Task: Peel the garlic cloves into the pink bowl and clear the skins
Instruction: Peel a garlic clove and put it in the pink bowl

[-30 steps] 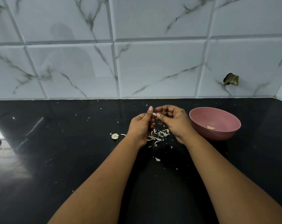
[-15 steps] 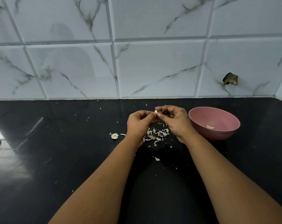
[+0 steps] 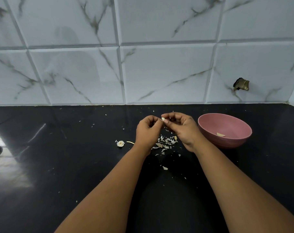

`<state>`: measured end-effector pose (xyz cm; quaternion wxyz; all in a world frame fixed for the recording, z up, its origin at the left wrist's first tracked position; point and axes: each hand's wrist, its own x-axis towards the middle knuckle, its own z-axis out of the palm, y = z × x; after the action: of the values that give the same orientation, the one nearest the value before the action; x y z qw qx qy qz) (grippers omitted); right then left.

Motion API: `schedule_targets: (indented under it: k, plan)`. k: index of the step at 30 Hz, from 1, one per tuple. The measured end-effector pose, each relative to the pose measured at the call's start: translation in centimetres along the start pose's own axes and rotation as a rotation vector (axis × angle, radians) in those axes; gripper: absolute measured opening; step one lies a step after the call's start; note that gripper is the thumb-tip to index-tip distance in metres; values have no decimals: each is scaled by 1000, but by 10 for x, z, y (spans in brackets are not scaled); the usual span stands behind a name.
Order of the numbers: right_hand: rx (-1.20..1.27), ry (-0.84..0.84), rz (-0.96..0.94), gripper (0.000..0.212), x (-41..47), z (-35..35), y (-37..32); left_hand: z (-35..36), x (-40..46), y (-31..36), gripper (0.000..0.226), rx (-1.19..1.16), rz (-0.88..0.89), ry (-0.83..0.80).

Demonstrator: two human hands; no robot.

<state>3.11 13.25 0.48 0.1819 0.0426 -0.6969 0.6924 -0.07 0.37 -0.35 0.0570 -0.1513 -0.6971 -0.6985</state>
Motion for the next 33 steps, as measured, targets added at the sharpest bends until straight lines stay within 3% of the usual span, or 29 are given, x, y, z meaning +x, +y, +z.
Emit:
schedule_targets:
  k: [7,9,13,16,21,25,30,33]
  plan:
    - [-51,74,-57,20,1,1,-3,-2,3,2,16,-45,1,84]
    - [-47,78,-66,20,1,2,-3,-3,4,1,23,-152,-52,30]
    - [-37,59,-70,22,1,1,-1,-1,2,0,10,-328,-105,-89]
    - [-8,42,-54,23,0,0,0,-4,4,-2,1,-415,-146,-128]
    - [124,-12,-10,22,0,-2,-1,-6,6,1,7,-535,-202,-167]
    - [184,-38,59,20,-1,-3,0,-6,5,2,8,-479,-190,-176]
    - [62,-65,54,26,0,0,2,-2,3,0,8,-395,-167,-146]
    - [-36,-16,32,22,2,4,1,0,4,-4,10,-165,-132,-56]
